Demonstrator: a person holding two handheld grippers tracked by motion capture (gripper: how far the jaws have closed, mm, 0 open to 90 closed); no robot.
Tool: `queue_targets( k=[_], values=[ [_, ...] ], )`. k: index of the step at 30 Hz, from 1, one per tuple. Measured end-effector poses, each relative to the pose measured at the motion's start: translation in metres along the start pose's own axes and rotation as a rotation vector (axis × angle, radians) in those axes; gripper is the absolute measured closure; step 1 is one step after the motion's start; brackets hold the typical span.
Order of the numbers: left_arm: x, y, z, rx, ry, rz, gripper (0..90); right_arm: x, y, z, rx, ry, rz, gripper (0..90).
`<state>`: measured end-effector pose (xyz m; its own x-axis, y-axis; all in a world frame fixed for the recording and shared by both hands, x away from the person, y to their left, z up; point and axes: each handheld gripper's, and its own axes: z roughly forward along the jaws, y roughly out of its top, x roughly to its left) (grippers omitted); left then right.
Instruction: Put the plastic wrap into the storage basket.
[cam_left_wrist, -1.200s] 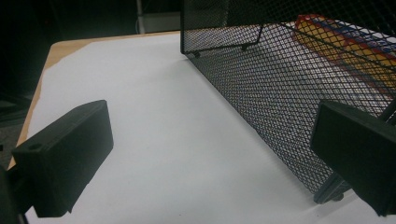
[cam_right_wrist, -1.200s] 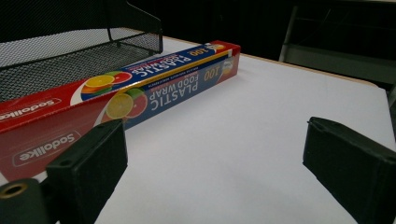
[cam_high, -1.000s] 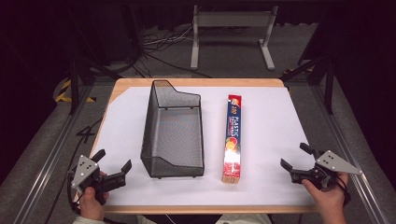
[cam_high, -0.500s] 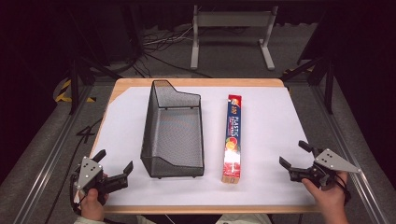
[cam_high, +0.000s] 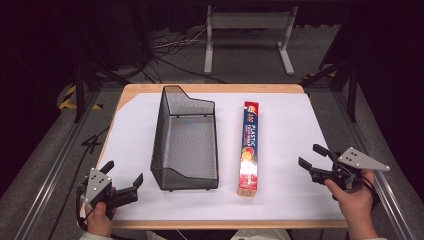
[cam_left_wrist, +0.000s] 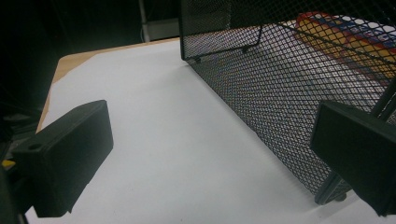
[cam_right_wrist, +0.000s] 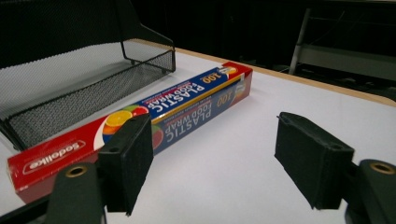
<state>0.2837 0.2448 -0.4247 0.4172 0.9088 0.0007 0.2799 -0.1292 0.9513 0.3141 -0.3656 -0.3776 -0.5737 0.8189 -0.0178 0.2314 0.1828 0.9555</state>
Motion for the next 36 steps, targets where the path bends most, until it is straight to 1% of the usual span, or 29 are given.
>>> queue_targets(
  k=[3,5,6,8,9,10,11,12,13,14,15,17,19,20,21,24,26,27,28,29,30,31,32,34,36],
  values=[
    [0.000,0.000,0.000,0.003,0.004,0.001,0.1,-0.003,0.005,0.004,0.005,0.007,0.001,29.1],
    [0.000,0.000,0.000,0.003,0.005,0.000,0.1,-0.002,0.008,0.007,0.018,0.013,-0.022,30.7],
    [0.001,0.000,0.000,0.003,0.005,0.000,0.1,-0.001,0.010,0.009,0.025,0.018,-0.043,32.2],
    [0.000,0.000,0.001,0.001,0.005,0.000,0.1,0.002,0.013,0.011,0.024,0.014,-0.070,34.1],
    [0.000,0.000,0.000,0.002,0.004,0.001,0.1,0.002,0.014,0.012,0.019,0.014,-0.079,36.4],
    [0.000,0.000,0.000,0.002,0.004,0.001,0.1,0.002,0.014,0.012,0.019,0.014,-0.079,36.4],
    [0.000,0.000,0.000,0.005,0.005,0.003,0.1,0.003,0.015,0.012,0.024,0.031,-0.082,38.4],
    [0.000,0.000,0.000,0.005,0.005,0.003,0.1,0.003,0.015,0.012,0.024,0.031,-0.082,38.4],
    [-0.001,0.000,0.000,0.005,0.006,0.005,0.1,0.003,0.016,0.013,0.016,0.032,-0.089,41.1],
    [-0.001,0.000,0.000,0.006,0.006,0.006,0.1,0.005,0.017,0.012,0.030,0.047,-0.070,49.5],
    [-0.001,0.000,0.000,0.007,0.007,0.004,0.1,0.006,0.018,0.012,0.048,0.068,-0.047,51.3],
    [-0.001,0.000,0.001,0.006,0.009,0.003,0.1,0.010,0.021,0.014,0.087,0.076,-0.059,58.4],
    [-0.001,0.000,0.001,0.005,0.006,0.005,0.1,0.014,0.026,0.016,0.114,0.086,-0.060,62.7],
    [-0.002,0.000,0.001,0.008,0.006,0.012,0.1,0.016,0.029,0.017,0.125,0.092,-0.059,66.4],
    [-0.002,0.000,0.001,0.008,0.006,0.012,0.1,0.016,0.029,0.017,0.125,0.092,-0.059,66.4],
    [-0.003,0.000,0.002,0.011,0.008,0.020,0.1,0.023,0.040,0.022,0.162,0.129,-0.050,80.0],
    [-0.003,-0.001,0.002,0.013,0.011,0.024,0.1,0.026,0.045,0.026,0.178,0.152,-0.053,85.9],
    [-0.003,-0.001,0.002,0.013,0.011,0.024,0.1,0.026,0.045,0.026,0.178,0.152,-0.053,85.9],
    [-0.003,-0.001,0.002,0.013,0.011,0.025,0.1,0.029,0.048,0.029,0.190,0.161,-0.057,88.5],
    [-0.003,-0.001,0.001,0.013,0.011,0.026,0.1,0.033,0.053,0.034,0.211,0.183,-0.067,90.0],
    [-0.003,-0.001,0.001,0.013,0.011,0.026,0.1,0.034,0.055,0.035,0.219,0.194,-0.064,90.0],
    [-0.003,-0.001,0.001,0.013,0.011,0.026,0.1,0.034,0.055,0.035,0.219,0.194,-0.064,90.0],
    [-0.002,-0.001,0.001,0.012,0.012,0.026,0.1,0.035,0.057,0.037,0.227,0.208,-0.062,90.0],
    [-0.002,-0.001,0.001,0.013,0.013,0.026,0.1,0.038,0.064,0.042,0.252,0.229,-0.074,90.0],
    [-0.002,-0.001,0.001,0.014,0.012,0.028,0.1,0.041,0.068,0.045,0.265,0.241,-0.079,90.0]
  ],
)
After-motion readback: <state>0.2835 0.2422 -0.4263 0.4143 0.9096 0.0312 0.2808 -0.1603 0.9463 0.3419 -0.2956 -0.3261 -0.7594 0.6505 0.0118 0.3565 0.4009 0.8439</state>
